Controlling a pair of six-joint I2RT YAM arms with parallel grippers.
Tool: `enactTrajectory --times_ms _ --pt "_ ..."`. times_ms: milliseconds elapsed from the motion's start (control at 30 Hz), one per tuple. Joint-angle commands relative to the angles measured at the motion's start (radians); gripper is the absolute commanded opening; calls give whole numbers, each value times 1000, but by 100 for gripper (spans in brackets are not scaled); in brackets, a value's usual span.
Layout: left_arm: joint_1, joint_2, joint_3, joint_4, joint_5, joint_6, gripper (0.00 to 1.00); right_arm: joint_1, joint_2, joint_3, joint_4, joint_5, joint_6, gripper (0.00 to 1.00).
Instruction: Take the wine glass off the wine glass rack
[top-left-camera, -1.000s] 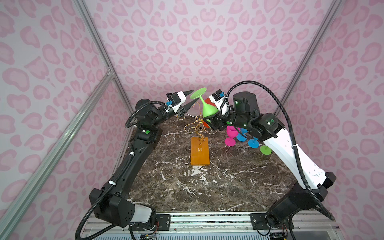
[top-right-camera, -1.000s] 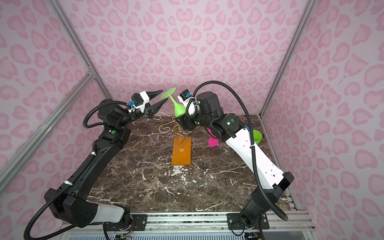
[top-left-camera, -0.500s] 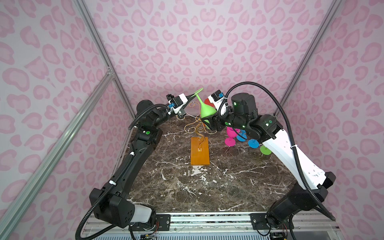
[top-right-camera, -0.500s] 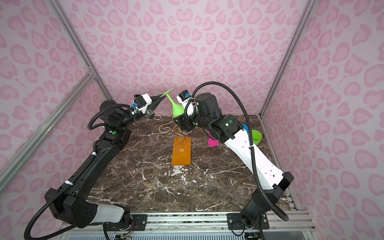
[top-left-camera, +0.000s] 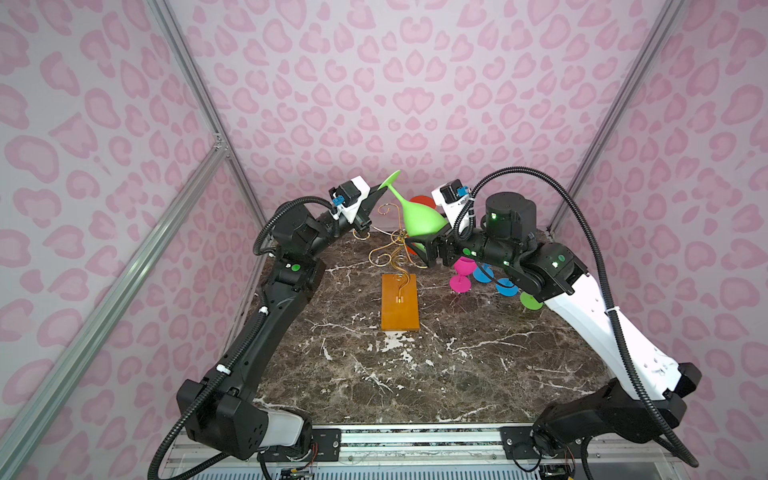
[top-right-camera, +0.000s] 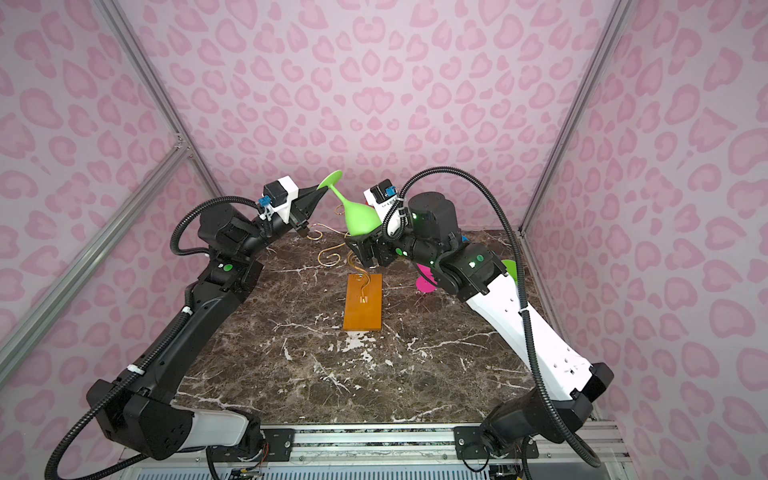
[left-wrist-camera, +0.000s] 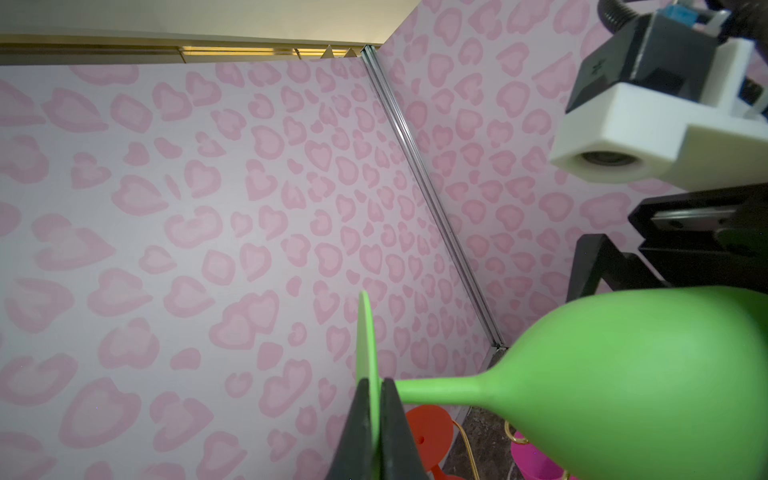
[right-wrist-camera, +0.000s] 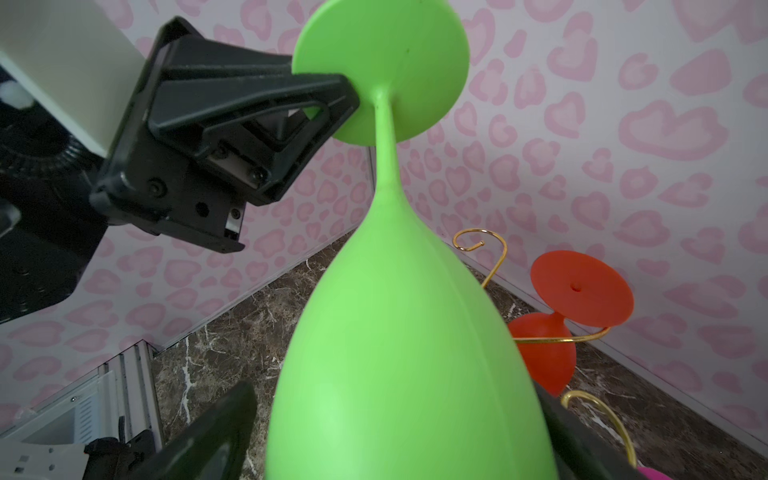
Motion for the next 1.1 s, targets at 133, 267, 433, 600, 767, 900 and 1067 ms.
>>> enactTrajectory --times_ms 133,267,433,600,767,900,1067 --pt "29 2 -21 96 -119 -232 3 -36 -153 -159 131 -88 56 98" --pt "51 2 -50 159 -118 -333 3 -67 -264 -277 185 -94 73 97" --pt "56 -1 -62 187 -98 -383 3 -139 -329 -381 258 -142 109 90" --pt "56 -18 -65 186 -87 -387 3 -169 -305 -368 295 -176 125 85" --pt "57 -36 -104 183 -79 -388 3 -185 -252 -326 324 -197 135 83" --pt "59 -44 -112 180 -64 -395 3 -190 -201 -267 335 -204 137 79" --pt "60 -58 -121 178 -46 -414 3 -193 -141 -225 359 -204 143 73"
